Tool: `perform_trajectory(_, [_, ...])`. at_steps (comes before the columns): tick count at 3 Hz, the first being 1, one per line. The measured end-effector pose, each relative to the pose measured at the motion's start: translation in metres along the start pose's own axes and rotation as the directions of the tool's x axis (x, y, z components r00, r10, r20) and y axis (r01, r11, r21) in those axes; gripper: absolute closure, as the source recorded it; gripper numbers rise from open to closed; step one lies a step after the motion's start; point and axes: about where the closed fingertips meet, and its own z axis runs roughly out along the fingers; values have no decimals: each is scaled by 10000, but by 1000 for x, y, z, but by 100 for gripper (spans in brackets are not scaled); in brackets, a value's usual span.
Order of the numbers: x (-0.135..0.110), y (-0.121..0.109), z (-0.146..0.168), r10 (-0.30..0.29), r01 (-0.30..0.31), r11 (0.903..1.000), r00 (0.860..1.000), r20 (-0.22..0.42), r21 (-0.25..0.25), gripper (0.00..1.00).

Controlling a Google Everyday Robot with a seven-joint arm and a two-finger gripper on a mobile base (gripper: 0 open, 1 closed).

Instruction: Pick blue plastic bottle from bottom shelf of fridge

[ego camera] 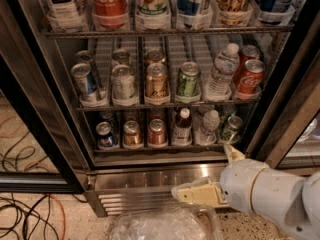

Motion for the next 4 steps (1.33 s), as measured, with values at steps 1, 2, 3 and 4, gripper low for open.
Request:
perform_trajectory(1, [25, -19, 18, 1235, -1324, 9884, 9858, 1137, 744, 0])
perform_trajectory(2, [34, -31, 21, 1845, -2055, 9722, 9674, 1735, 1119, 0])
perform_trajectory(3, [33, -31, 21, 1842, -2053, 9723, 9673, 1740, 1116, 0])
perform_trajectory(4, [26, -35, 29, 1687, -2009, 9702, 9613, 2178, 1352, 0])
